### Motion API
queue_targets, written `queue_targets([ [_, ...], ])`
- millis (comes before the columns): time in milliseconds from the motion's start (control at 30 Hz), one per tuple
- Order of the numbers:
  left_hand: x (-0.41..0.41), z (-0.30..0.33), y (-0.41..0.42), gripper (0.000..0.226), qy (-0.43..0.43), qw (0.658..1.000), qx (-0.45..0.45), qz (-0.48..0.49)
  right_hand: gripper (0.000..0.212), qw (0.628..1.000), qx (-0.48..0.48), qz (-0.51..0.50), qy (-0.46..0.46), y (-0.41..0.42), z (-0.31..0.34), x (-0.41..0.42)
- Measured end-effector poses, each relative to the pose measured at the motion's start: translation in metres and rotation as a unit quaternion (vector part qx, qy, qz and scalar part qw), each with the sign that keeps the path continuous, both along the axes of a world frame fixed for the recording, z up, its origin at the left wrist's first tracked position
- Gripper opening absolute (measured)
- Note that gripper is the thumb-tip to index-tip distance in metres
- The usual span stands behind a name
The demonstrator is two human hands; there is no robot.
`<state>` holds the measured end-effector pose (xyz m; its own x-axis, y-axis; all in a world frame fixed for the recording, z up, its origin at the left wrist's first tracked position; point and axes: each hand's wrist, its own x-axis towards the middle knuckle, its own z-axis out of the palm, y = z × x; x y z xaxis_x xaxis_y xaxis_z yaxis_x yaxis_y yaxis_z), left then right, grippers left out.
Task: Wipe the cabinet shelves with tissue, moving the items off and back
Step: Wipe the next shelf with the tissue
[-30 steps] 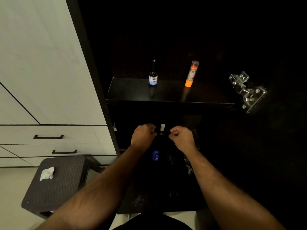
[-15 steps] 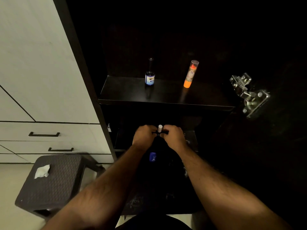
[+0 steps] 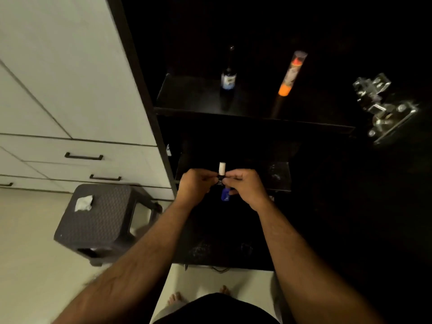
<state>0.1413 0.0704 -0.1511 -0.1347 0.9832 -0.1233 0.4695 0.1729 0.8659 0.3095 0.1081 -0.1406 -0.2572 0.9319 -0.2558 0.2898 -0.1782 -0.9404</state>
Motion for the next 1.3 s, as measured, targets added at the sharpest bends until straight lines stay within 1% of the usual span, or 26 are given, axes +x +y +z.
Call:
queue_targets([
  [67,-0.01,-0.003,-0.022,0.013,-0.086,0.996,-0.034,0.012,0.025,0.999,-0.029,0.016,0.012,-0.016,-0.003,-0.006],
  [133,-0.021,-0.003,-0.044,0.018,-0.161,0.984,-0.069,0.026,0.026,0.999,-0.041,0.035,0.007,-0.033,-0.005,-0.016],
  [200,-0.036,-0.005,-0.065,0.022,-0.201,0.974,-0.099,0.043,0.026,0.997,-0.055,0.056,-0.007,-0.05,-0.006,-0.033],
  [333,-0.08,-0.013,-0.107,0.019,-0.225,0.961,-0.132,0.093,0.025,0.992,-0.069,0.098,-0.039,-0.084,-0.015,-0.089],
  [467,-0.152,-0.017,-0.155,0.014,-0.225,0.954,-0.141,0.141,0.023,0.988,-0.093,0.12,-0.024,-0.12,-0.025,-0.166],
  [567,-0.212,-0.017,-0.186,0.013,-0.209,0.953,-0.144,0.165,0.022,0.983,-0.115,0.144,-0.01,-0.144,-0.029,-0.225],
  [767,-0.284,-0.024,-0.211,0.018,-0.208,0.949,-0.15,0.184,0.022,0.978,-0.105,0.178,-0.032,-0.16,-0.037,-0.302],
  [833,-0.3,-0.031,-0.212,0.018,-0.213,0.947,-0.15,0.19,0.022,0.975,-0.102,0.192,-0.046,-0.156,-0.04,-0.32],
  [933,-0.319,-0.04,-0.206,0.013,-0.22,0.943,-0.133,0.212,0.022,0.972,-0.105,0.205,-0.053,-0.144,-0.049,-0.347],
  [1100,-0.35,-0.063,-0.186,0.011,-0.164,0.939,-0.13,0.274,0.021,0.965,-0.112,0.225,-0.07,-0.118,-0.077,-0.393],
  [1200,-0.377,-0.09,-0.171,0.013,-0.128,0.94,-0.172,0.265,0.022,0.96,-0.137,0.229,-0.085,-0.107,-0.1,-0.418],
  [1300,-0.401,-0.121,-0.155,0.015,-0.13,0.934,-0.203,0.265,0.022,0.958,-0.147,0.225,-0.103,-0.096,-0.129,-0.442],
])
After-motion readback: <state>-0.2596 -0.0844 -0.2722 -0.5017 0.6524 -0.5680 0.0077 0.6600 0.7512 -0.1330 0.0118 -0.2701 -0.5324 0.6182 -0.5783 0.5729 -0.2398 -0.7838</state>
